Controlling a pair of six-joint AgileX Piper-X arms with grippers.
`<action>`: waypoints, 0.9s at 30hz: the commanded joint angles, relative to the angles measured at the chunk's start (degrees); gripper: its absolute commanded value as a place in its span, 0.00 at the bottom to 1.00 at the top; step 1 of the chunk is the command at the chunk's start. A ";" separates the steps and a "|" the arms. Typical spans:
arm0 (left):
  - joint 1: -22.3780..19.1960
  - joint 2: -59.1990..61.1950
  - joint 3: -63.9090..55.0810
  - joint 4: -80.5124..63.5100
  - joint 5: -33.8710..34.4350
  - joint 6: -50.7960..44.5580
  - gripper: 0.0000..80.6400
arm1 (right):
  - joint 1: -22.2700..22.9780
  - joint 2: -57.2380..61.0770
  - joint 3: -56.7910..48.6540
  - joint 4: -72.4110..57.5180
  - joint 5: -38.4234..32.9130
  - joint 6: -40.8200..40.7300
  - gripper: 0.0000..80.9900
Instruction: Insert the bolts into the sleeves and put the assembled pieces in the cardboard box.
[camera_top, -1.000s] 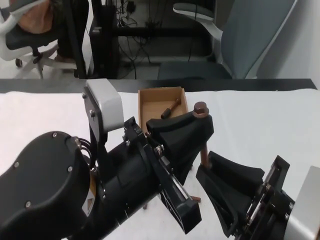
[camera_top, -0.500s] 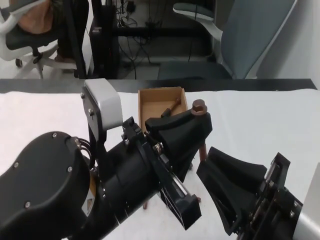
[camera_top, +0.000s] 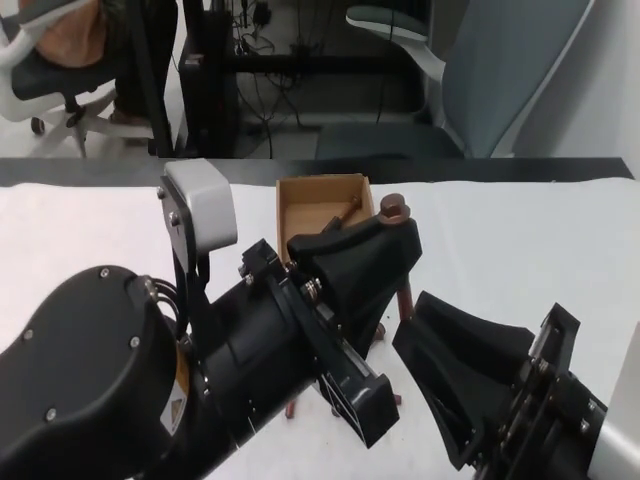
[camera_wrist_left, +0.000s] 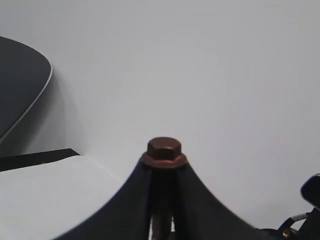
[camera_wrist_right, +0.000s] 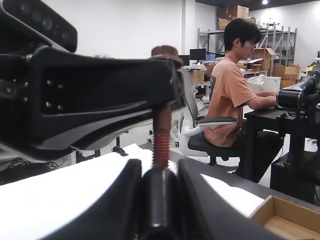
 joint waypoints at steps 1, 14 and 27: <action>-0.21 -0.08 0.02 -1.64 0.33 -0.48 0.02 | -0.03 -0.49 -0.89 -0.66 -1.10 0.18 0.01; -0.21 -0.08 -0.09 -4.05 0.33 -0.48 0.02 | -0.03 -0.49 -0.89 2.45 -1.10 -0.51 0.01; -0.11 -0.08 -0.09 -3.64 -0.70 -3.01 0.02 | -0.03 -0.49 -0.89 2.70 -1.10 -0.51 0.01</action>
